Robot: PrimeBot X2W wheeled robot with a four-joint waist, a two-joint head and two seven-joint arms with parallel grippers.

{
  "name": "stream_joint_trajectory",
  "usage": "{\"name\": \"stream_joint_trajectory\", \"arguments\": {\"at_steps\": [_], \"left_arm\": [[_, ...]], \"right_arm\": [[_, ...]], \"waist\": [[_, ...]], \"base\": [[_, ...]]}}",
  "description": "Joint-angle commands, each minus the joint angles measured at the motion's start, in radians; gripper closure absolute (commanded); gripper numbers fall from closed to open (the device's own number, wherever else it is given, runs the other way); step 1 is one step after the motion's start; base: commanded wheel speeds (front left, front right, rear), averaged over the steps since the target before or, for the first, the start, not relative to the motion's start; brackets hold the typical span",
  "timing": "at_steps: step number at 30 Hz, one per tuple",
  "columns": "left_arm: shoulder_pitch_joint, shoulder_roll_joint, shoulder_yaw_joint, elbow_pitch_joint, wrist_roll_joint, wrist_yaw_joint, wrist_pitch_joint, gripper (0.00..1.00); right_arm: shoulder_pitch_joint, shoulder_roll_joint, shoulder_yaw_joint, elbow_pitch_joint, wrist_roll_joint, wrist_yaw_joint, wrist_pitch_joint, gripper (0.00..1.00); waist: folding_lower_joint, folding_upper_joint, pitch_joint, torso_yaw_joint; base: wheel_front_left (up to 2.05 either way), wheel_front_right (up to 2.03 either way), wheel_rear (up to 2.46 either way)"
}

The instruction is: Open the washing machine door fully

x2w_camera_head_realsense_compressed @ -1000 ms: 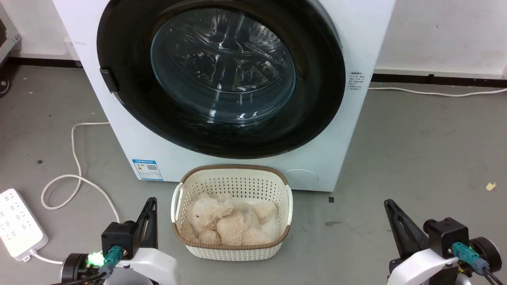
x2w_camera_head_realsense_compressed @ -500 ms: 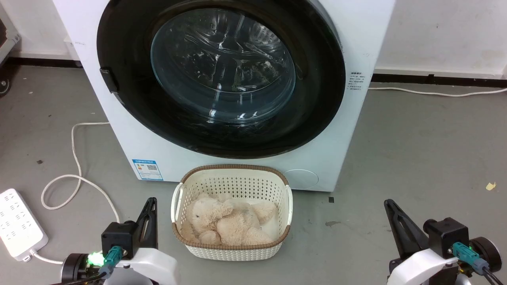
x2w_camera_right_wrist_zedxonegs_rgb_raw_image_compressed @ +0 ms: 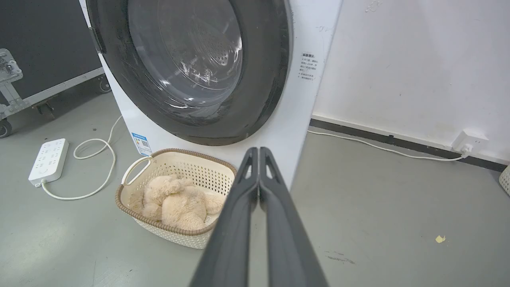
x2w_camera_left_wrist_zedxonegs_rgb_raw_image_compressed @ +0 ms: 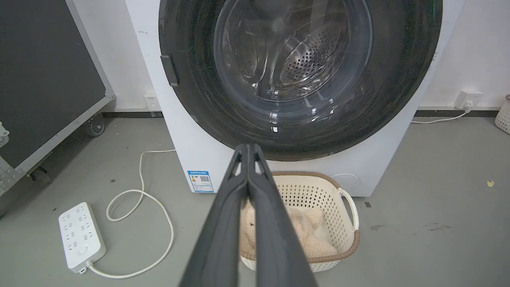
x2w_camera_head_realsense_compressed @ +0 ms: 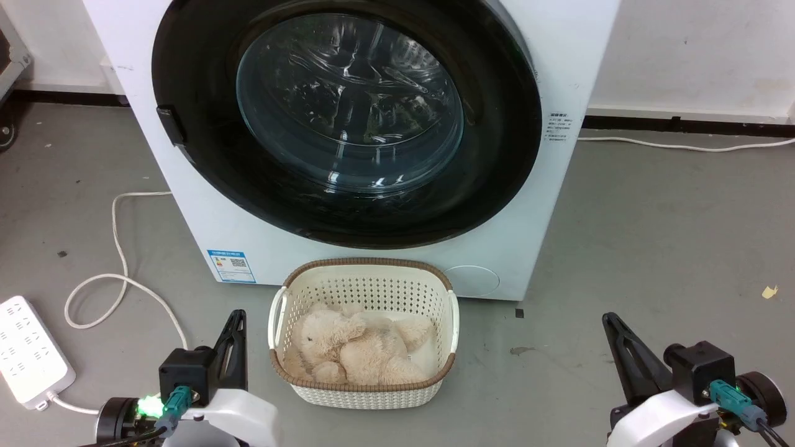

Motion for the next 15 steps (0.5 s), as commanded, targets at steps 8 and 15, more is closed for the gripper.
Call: {"name": "stream_joint_trajectory", "arguments": {"at_steps": [8, 15], "left_arm": [[-0.002, 0.001, 0.001, -0.004, 0.009, 0.002, 0.000, 1.00], [-0.002, 0.001, 0.001, -0.004, 0.009, 0.002, 0.000, 1.00]], "right_arm": [[-0.012, 0.005, 0.000, -0.005, -0.005, -0.002, 0.000, 1.00], [-0.012, 0.005, 0.000, -0.005, -0.005, -0.002, 0.000, 1.00]], "waist": [[0.0000, 0.0000, 0.000, 0.000], [0.0000, 0.0000, 0.000, 0.000]], "base": [[0.00, 0.00, 0.00], [0.00, 0.00, 0.00]]}}
